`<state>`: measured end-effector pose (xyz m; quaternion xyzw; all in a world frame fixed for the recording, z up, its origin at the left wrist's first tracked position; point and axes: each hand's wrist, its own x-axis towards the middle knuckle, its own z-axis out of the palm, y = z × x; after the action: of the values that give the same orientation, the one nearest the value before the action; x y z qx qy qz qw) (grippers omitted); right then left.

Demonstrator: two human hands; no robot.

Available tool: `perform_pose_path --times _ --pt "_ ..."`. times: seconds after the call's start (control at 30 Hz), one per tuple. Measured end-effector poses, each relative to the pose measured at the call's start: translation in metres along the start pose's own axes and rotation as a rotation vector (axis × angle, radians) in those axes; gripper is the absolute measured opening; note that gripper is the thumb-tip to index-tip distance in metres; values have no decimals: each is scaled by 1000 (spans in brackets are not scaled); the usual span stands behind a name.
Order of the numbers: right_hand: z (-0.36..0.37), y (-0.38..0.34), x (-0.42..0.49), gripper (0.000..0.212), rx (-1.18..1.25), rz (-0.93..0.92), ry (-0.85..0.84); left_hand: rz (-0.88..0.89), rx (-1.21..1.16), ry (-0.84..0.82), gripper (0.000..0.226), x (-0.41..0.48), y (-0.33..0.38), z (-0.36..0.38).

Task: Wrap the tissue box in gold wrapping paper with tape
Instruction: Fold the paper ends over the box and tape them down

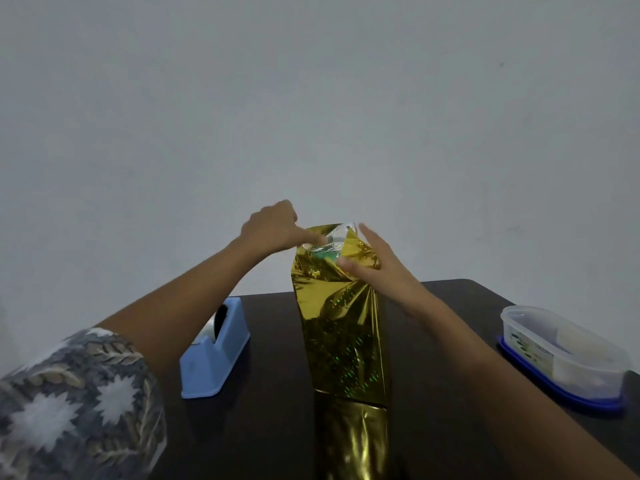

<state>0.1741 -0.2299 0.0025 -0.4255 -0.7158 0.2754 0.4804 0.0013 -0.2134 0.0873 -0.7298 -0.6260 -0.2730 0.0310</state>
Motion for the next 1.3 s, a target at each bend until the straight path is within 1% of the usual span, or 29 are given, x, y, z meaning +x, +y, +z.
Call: perform_pose_path --times 0.03,0.07,0.1,0.17,0.2,0.23,0.3,0.33,0.43,0.47,0.5,0.53,0.6,0.67,0.7,0.73,0.8,0.97,1.1,1.2,1.3 --pt "4 1 -5 132 114 11 19 -13 -39 -71 56 -3 -2 0" --pt "6 4 -11 139 220 6 43 -19 -75 -101 47 -4 -3 2" --pt "8 7 -16 145 290 6 74 -10 -76 -86 37 -4 -5 4" --pt "10 19 -19 151 293 24 94 12 -58 -14 23 -1 -6 4" --pt "12 24 -19 149 257 36 91 14 -79 6 18 1 -5 2" --pt "13 30 -19 141 223 47 105 14 -111 16 15 2 -3 0" --pt "15 40 -18 123 204 34 176 26 -182 72 13 5 1 -8" --pt "14 42 -19 119 214 27 204 41 -235 123 13 7 2 -12" --pt "15 44 -19 120 229 19 218 51 -498 281 15 11 -6 -22" --pt "16 45 -19 121 231 20 217 19 -574 295 18 12 -14 -23" --pt "16 45 -18 122 239 23 219 -25 -617 271 20 12 -24 -21" --pt "18 46 -17 123 241 27 220 -63 -625 210 18 11 -36 -17" --pt "19 47 -15 132 237 43 215 -84 -635 23 14 5 -56 -4" --pt "19 47 -14 138 236 40 197 -26 -761 -138 11 -2 -66 9" --pt "20 45 -14 136 234 29 189 15 -848 -184 8 -5 -66 15" --pt "21 43 -14 132 230 19 181 58 -902 -205 10 -7 -63 20" --pt "24 42 -13 127 211 7 173 125 -864 -228 16 -6 -56 25" --pt "29 42 -11 125 172 -13 199 223 -651 -270 17 0 -54 25" --pt "31 42 -10 126 163 -28 182 308 -588 -334 27 3 -56 20" --pt "33 42 -9 122 165 -48 179 385 -495 -386 26 7 -56 16" --pt "33 41 -10 120 162 -68 180 440 -421 -429 33 13 -56 14"
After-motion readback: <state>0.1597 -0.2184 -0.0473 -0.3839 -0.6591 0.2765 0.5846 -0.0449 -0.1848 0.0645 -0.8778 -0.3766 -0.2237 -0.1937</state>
